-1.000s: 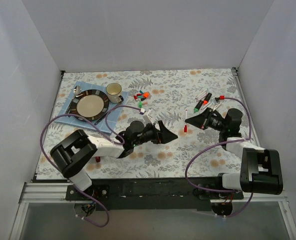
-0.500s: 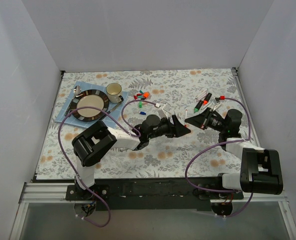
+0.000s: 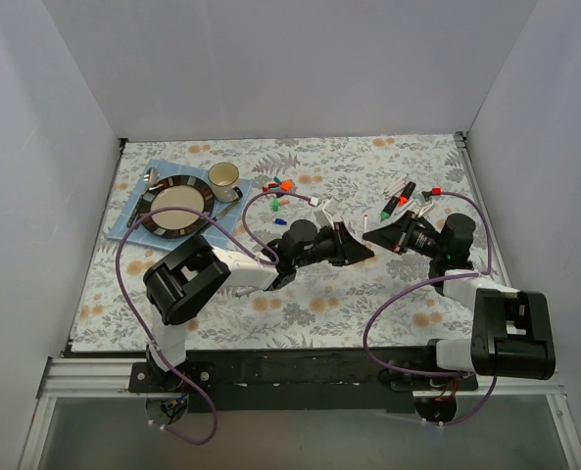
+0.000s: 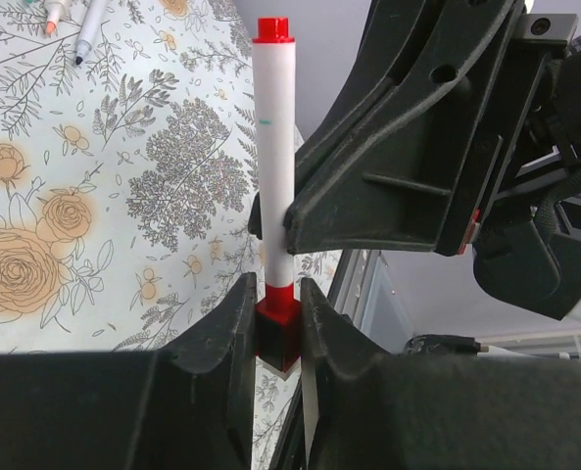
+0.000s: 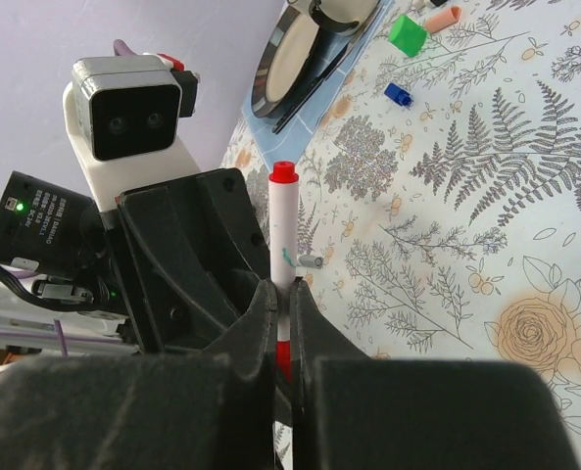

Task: Open the pen caps

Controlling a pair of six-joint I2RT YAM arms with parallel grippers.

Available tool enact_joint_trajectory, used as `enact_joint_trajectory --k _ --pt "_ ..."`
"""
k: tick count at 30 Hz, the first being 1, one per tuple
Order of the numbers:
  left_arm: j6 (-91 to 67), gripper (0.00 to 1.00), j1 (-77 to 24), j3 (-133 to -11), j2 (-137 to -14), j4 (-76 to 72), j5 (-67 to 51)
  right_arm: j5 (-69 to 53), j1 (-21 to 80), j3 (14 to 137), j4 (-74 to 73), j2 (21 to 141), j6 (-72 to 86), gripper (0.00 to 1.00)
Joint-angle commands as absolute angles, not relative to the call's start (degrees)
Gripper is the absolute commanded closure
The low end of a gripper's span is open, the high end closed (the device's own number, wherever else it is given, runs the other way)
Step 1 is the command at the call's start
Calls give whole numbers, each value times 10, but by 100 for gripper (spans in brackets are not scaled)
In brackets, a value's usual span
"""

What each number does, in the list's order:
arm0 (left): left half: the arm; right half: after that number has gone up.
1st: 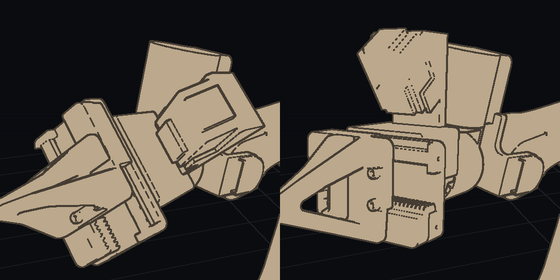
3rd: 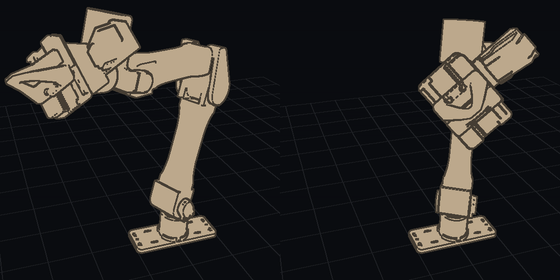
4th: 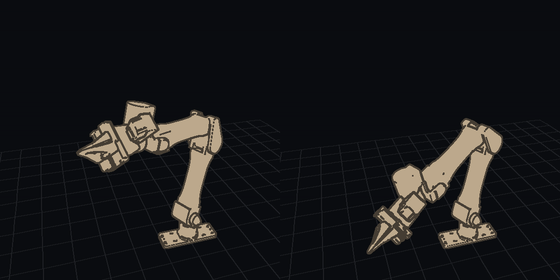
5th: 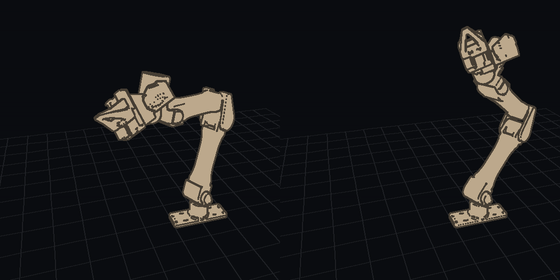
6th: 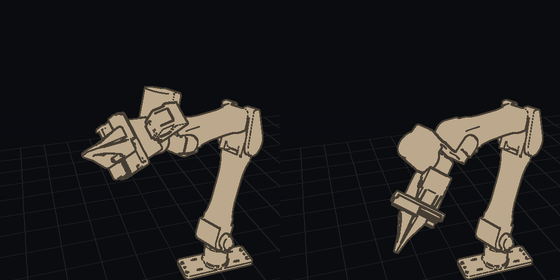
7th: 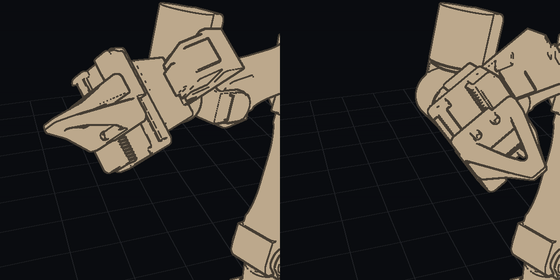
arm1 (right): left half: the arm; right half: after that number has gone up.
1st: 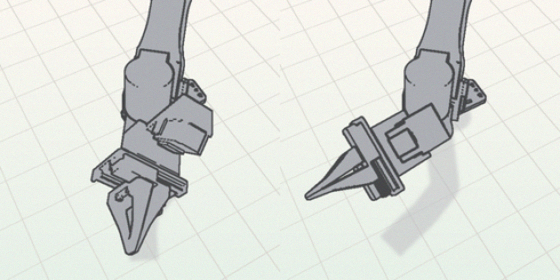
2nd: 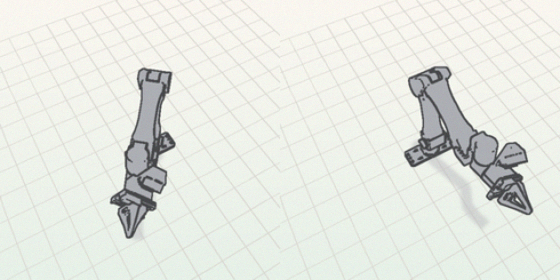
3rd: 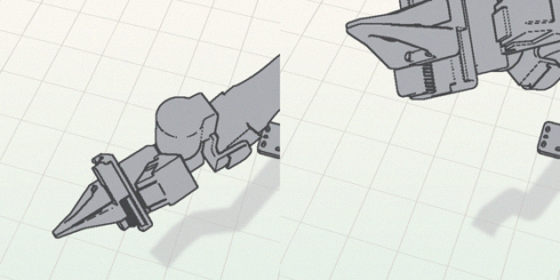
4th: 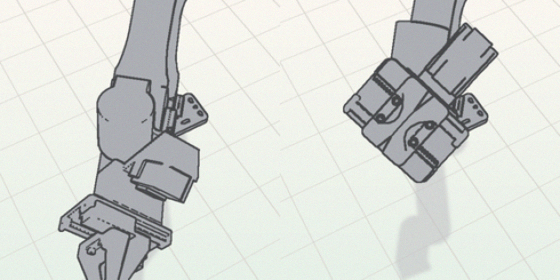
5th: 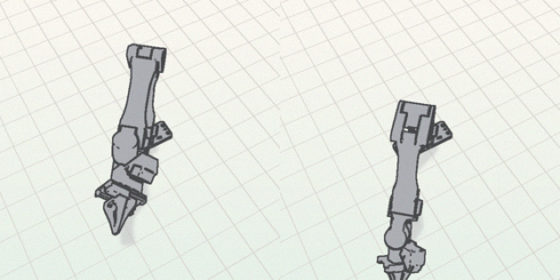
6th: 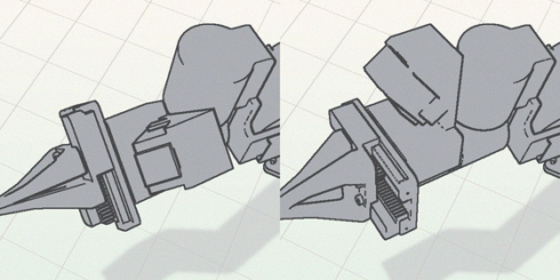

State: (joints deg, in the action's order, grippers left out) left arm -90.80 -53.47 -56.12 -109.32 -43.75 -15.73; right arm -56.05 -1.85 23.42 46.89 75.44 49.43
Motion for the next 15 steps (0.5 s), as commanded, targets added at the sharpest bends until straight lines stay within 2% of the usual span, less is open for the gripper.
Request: enact_joint_trajectory --k 1,3,4,5,6,9,12,14,15 --pt "-899 100 -538 -581 -1092 -438 -181 -562 -19 233 490 755 490 99" --pt "-898 100 -537 -580 -1092 -437 -187 -566 -19 235 490 756 483 99" --pt "-895 100 -537 -578 -1092 -437 -192 -569 -19 236 490 756 479 93" --pt "-894 100 -537 -579 -1092 -437 -195 -576 -19 236 490 757 473 81" --pt "-892 100 -538 -581 -1092 -437 -200 -579 -19 236 491 758 468 65" --pt "-889 100 -537 -589 -1098 -426 -222 -585 -19 237 494 759 466 55" --pt "-887 100 -537 -598 -1104 -420 -243 -587 -19 238 491 762 466 55" --pt "-887 100 -537 -602 -1109 -417 -250 -587 -19 240 489 762 465 62" --pt "-887 100 -538 -604 -1110 -415 -252 -587 -19 241 487 762 464 70"
